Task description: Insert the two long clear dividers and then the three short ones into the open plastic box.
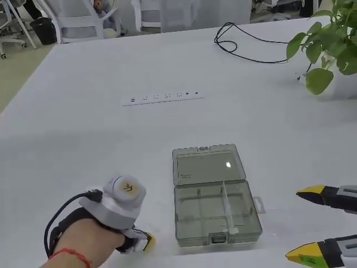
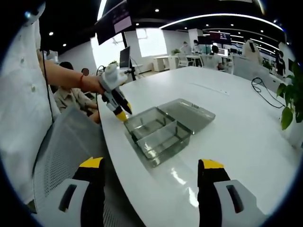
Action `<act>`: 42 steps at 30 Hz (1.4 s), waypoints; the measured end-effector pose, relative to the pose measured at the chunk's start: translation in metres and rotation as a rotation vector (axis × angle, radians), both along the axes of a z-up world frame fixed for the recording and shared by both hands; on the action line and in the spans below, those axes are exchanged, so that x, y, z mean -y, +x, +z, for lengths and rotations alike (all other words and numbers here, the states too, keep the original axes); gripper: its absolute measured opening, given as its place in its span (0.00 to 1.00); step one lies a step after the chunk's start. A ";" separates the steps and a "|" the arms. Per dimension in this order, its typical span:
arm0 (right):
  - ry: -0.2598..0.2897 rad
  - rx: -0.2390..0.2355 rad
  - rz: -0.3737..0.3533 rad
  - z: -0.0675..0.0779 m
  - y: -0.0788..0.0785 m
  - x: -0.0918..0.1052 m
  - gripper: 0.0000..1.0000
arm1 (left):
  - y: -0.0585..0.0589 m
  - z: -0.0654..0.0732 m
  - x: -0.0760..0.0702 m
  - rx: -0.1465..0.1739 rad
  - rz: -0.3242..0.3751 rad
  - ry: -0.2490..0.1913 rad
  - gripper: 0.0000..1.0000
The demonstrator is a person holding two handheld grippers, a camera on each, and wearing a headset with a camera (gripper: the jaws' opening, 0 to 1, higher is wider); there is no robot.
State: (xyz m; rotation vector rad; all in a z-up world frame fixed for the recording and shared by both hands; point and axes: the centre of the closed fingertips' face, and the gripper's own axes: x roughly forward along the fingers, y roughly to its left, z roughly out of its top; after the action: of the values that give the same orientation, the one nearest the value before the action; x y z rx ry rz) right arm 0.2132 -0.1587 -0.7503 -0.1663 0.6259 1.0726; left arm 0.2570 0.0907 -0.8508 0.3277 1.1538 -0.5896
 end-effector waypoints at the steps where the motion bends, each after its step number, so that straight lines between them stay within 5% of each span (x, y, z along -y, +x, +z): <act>1: -0.001 -0.001 0.000 0.000 0.000 0.000 0.81 | -0.001 0.000 0.000 -0.008 -0.003 0.000 0.31; 6: -0.001 -0.001 -0.004 -0.001 -0.001 0.000 0.82 | -0.002 0.002 0.002 -0.054 0.020 -0.032 0.30; 24: -0.012 0.000 -0.002 0.000 -0.001 -0.004 0.83 | -0.012 0.010 -0.005 -0.064 0.190 -0.217 0.30; 34: 0.021 -0.007 -0.026 0.011 0.002 -0.014 0.83 | -0.008 0.036 -0.001 0.000 0.284 -0.381 0.30; 42: 0.123 -0.019 -0.084 0.041 0.014 -0.036 0.78 | 0.002 0.074 0.018 0.074 0.303 -0.539 0.30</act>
State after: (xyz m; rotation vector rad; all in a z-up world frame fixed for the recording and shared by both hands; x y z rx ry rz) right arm 0.2276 -0.1232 -0.7097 -0.0234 0.5773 1.0290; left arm 0.2593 0.0727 -0.7768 -0.2809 0.9079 -0.5887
